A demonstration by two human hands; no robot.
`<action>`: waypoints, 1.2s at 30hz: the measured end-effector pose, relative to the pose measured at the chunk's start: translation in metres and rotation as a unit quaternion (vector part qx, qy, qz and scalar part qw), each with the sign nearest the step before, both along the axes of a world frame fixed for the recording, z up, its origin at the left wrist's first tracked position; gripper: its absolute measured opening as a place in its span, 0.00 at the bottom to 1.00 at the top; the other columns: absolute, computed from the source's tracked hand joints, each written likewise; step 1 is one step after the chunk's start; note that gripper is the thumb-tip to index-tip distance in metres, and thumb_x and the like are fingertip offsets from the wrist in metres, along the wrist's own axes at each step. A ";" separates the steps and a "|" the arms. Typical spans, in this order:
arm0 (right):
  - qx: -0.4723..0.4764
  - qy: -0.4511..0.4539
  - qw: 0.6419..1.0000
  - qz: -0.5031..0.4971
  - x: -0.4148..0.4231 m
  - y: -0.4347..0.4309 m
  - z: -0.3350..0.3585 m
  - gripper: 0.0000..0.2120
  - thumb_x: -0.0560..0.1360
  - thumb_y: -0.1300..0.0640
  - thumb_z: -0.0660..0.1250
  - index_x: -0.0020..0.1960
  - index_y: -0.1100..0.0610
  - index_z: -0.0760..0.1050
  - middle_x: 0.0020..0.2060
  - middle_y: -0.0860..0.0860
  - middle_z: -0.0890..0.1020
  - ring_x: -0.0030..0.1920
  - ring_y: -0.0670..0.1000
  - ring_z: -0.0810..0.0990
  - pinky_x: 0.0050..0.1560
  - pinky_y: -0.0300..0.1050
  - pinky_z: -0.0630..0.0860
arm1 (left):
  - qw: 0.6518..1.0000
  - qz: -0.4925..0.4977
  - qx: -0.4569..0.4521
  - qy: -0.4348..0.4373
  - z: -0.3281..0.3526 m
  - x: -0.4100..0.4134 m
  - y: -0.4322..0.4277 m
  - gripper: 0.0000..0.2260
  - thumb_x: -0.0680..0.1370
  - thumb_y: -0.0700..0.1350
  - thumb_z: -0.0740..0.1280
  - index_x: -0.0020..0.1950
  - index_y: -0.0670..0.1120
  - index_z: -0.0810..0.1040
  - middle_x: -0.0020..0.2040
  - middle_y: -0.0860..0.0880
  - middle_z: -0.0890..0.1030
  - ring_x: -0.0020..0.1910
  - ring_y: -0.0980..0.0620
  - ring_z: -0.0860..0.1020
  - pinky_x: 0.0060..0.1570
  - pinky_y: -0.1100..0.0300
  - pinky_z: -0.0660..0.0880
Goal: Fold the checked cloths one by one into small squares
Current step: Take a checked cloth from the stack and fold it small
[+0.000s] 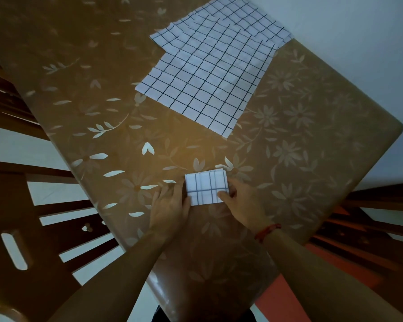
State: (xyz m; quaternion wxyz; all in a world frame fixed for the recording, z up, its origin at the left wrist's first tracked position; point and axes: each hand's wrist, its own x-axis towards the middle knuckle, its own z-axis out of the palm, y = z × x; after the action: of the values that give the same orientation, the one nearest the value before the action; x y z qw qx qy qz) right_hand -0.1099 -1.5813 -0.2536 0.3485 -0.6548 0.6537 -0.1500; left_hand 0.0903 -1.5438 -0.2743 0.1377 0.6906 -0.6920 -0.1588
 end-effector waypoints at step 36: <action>-0.170 0.242 0.903 0.311 0.047 0.005 -0.044 0.26 0.83 0.50 0.45 0.77 0.62 0.52 0.76 0.58 0.56 0.77 0.54 0.52 0.76 0.53 0.55 | 0.972 -0.181 -0.031 -0.148 -0.031 0.014 -0.002 0.24 0.83 0.47 0.42 0.76 0.36 0.56 0.77 0.38 0.56 0.77 0.43 0.51 0.74 0.46 0.54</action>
State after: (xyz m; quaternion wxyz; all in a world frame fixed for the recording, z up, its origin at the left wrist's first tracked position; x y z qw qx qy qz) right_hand -0.0634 -1.5763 -0.2979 0.0925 -0.8903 0.4454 0.0202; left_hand 0.1041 -1.5461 -0.3057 0.0239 0.5655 -0.8225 -0.0559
